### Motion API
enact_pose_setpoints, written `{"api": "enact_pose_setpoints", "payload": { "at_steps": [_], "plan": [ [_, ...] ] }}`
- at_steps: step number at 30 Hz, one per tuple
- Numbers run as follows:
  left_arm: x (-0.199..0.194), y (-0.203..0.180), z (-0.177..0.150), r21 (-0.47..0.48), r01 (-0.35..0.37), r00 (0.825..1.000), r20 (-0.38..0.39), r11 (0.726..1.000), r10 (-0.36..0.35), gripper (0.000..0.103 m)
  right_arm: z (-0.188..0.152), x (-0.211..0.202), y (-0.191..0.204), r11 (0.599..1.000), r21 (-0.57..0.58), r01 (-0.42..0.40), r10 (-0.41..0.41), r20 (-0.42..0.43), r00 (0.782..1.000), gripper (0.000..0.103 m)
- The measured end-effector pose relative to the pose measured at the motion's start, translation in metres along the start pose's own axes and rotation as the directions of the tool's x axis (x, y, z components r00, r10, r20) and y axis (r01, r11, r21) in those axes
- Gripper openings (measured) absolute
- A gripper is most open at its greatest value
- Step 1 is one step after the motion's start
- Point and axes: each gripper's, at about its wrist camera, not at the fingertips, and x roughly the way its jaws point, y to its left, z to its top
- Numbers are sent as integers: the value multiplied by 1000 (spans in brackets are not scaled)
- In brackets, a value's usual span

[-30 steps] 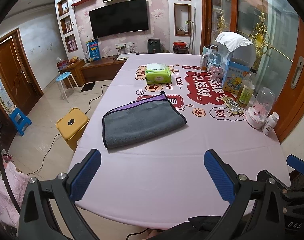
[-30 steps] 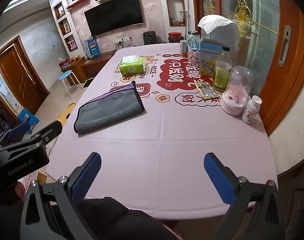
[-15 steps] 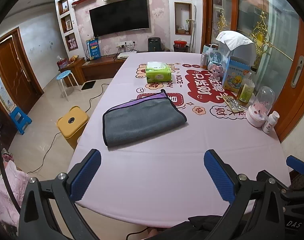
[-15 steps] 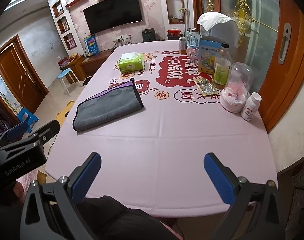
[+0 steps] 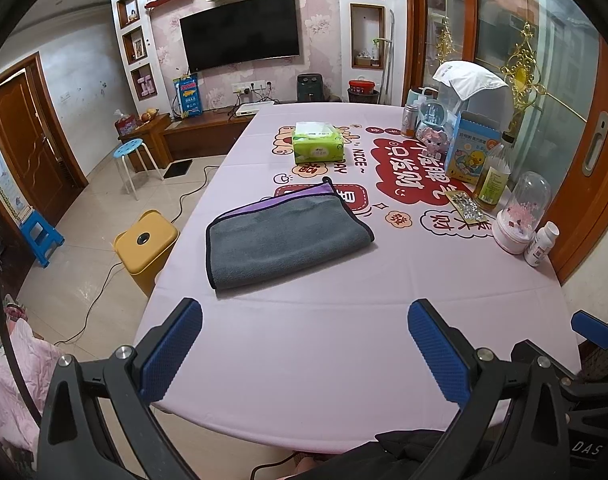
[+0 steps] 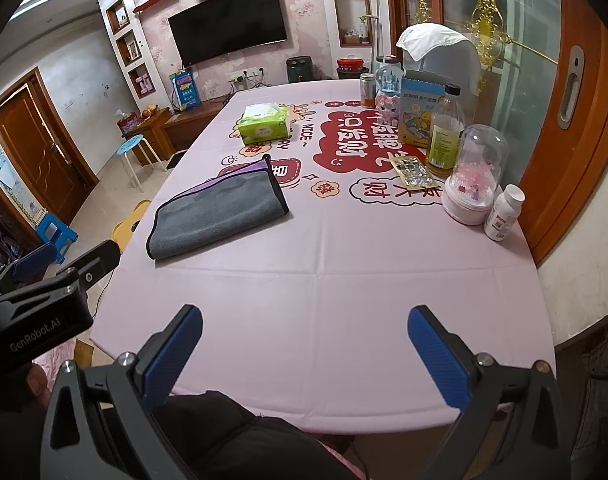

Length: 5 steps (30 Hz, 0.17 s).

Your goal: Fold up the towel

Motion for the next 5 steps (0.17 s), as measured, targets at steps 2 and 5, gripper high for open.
{"api": "enact_pose_setpoints", "payload": {
  "at_steps": [2,5],
  "plan": [
    [0,0,1,-1,0,1000,0,1000,0,102,0,0,0,1000,0,0,0,0,1000,103],
    [0,0,0,-1,2,1000,-2,1000,-2,102,0,0,0,1000,0,0,0,-1,1000,103]
  ]
}}
